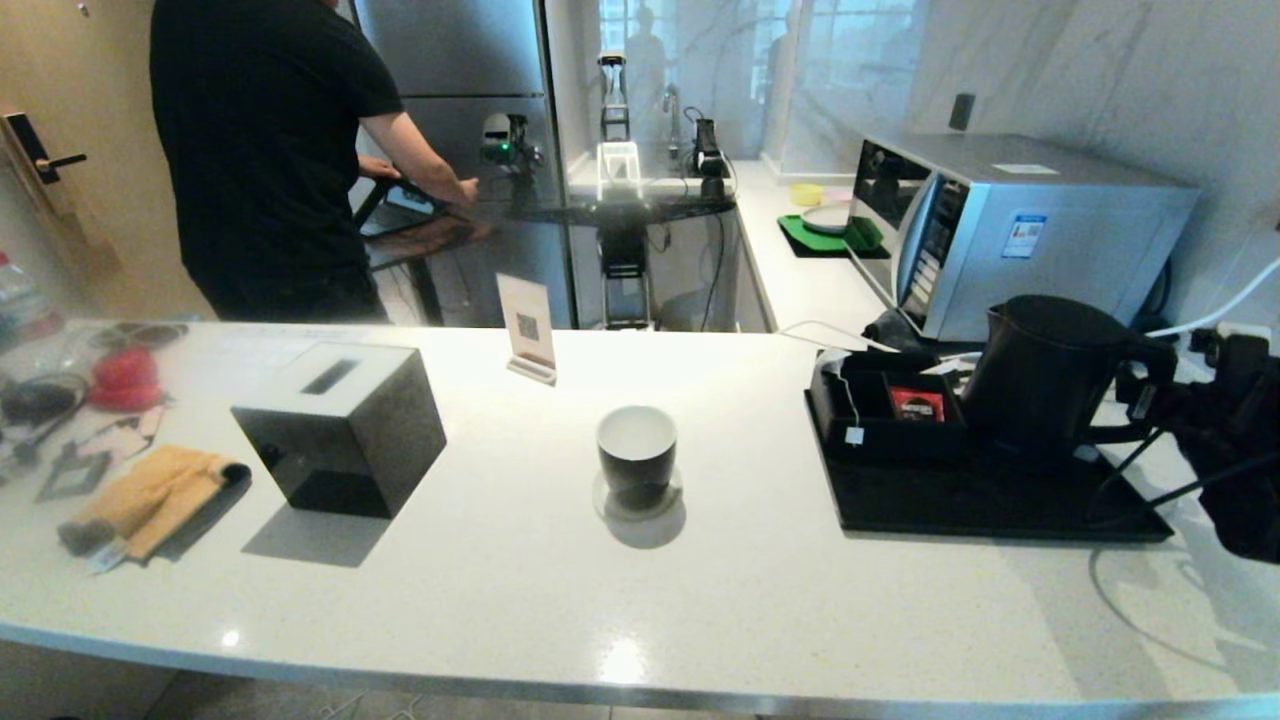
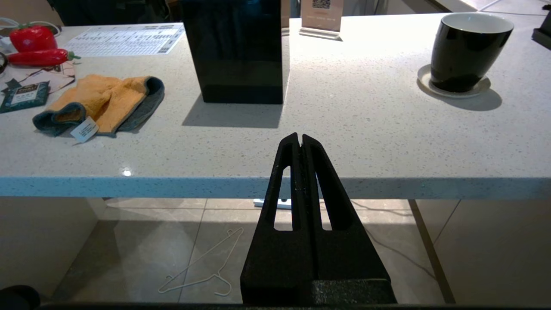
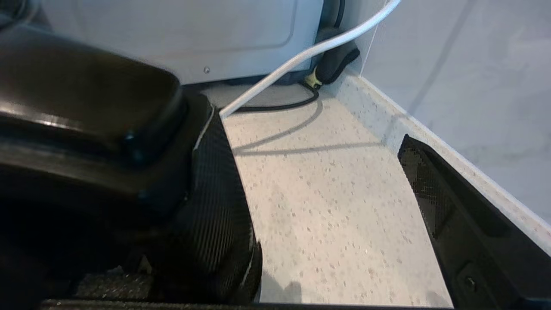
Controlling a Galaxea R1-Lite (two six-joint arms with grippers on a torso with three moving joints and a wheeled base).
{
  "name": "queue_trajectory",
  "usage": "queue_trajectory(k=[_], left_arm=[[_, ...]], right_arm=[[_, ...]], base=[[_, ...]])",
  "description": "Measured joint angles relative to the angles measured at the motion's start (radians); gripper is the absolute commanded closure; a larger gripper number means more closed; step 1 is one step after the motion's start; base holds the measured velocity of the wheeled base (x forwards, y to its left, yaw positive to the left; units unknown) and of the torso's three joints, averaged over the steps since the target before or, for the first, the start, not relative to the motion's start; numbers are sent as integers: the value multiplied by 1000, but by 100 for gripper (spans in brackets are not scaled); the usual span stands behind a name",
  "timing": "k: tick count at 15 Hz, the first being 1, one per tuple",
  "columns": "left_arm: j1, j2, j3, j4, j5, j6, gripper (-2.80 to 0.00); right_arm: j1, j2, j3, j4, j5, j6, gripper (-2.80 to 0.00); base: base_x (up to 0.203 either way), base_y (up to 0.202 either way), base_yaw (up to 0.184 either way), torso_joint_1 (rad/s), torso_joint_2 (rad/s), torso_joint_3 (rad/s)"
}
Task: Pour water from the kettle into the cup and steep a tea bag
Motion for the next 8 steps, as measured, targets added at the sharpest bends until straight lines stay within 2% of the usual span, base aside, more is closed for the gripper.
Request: queue_trajectory(k=[6, 7, 8], left_arm=[[0, 0, 0, 0, 0, 0, 0], [0, 0, 0, 0, 0, 0, 0], [0, 0, 0, 0, 0, 0, 0]], right_arm=[[2, 11, -26, -1, -1, -3, -280], [2, 12, -27, -1, 0, -4, 0], [2, 12, -27, -2, -1, -6, 0]], base=[[0, 0, 0, 0, 0, 0], [0, 0, 0, 0, 0, 0], [0, 0, 0, 0, 0, 0]])
